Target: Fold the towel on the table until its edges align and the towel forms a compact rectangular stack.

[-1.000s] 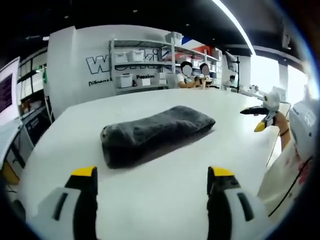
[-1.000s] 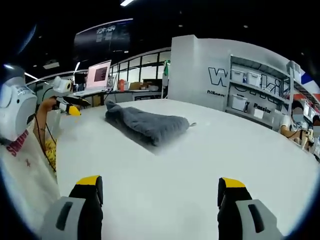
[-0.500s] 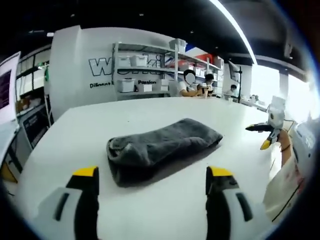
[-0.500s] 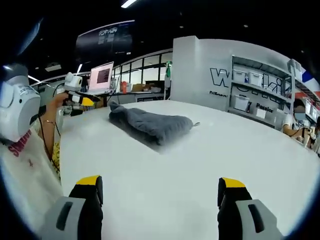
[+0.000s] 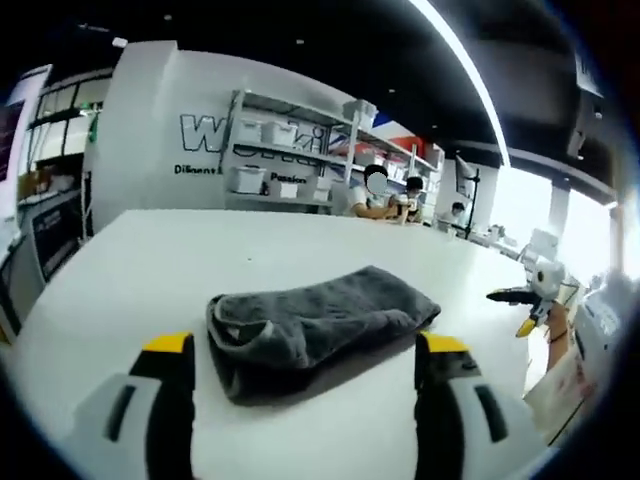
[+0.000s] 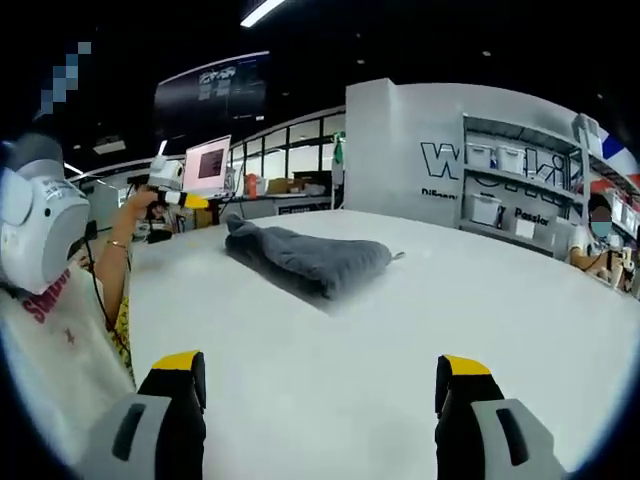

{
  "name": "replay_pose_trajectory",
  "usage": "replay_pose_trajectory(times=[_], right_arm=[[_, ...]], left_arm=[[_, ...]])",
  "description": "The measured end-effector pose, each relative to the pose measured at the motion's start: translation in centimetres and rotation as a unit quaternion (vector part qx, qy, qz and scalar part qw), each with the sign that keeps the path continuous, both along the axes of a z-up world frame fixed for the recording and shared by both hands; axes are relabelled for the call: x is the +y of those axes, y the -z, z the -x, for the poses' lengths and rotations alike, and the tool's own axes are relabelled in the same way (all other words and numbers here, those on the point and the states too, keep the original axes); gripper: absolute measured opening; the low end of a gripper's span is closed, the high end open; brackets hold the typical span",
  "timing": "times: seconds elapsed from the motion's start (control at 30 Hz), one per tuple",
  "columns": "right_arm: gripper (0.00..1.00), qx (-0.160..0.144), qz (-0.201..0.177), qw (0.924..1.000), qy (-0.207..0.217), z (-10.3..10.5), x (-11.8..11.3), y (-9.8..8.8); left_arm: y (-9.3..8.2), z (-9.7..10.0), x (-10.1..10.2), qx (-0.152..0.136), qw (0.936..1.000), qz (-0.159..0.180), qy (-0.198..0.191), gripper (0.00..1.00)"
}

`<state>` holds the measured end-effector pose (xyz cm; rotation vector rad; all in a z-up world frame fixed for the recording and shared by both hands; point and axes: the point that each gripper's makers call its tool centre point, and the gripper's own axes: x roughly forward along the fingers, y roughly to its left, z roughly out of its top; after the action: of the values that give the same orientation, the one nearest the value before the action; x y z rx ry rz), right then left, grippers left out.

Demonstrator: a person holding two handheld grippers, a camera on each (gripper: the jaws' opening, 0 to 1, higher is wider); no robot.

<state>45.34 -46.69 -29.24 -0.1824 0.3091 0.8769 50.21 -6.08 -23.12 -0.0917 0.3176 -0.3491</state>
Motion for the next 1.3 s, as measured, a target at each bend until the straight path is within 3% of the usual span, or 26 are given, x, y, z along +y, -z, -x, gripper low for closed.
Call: replay_pose_trajectory(times=[0.23, 0.57, 0.63, 0.73, 0.87, 1.03, 1.3], right_arm=[[1.0, -0.015, 0.001, 0.9999, 0.002, 0.0, 0.3, -0.7], [1.0, -0.01, 0.005, 0.9999, -0.006, 0.3, 0.2, -0.2], [1.0, -0.009, 0.007, 0.9999, -0.005, 0.2, 0.1, -0.1], [1.0, -0.007, 0.011, 0.9999, -0.006, 0.2, 0.0, 0.1], [0.99, -0.006, 0.015, 0.9998, -0.011, 0.2, 0.1, 0.3], [0.99, -0.004, 0.016, 0.9998, -0.015, 0.2, 0.2, 0.5], [0.99, 0.003, 0.021, 0.9996, -0.019, 0.2, 0.2, 1.0]], left_arm=[[0.9, -1.1, 0.2, 0.02, 0.9996, -0.006, 0.017, 0.96], [1.6, -3.9, 3.5, 0.03, 0.9989, 0.021, -0.029, 0.92], [2.3, -4.2, 3.6, 0.044, 0.9983, 0.028, -0.025, 0.93], [3.4, -4.4, 3.8, 0.066, 0.9974, 0.013, -0.023, 0.93], [3.4, -5.1, 4.2, 0.071, 0.9965, 0.038, -0.022, 0.94], [4.2, -6.0, 4.9, 0.09, 0.9947, 0.043, -0.025, 0.95], [5.2, -7.0, 4.1, 0.101, 0.9908, 0.089, -0.013, 0.96]])
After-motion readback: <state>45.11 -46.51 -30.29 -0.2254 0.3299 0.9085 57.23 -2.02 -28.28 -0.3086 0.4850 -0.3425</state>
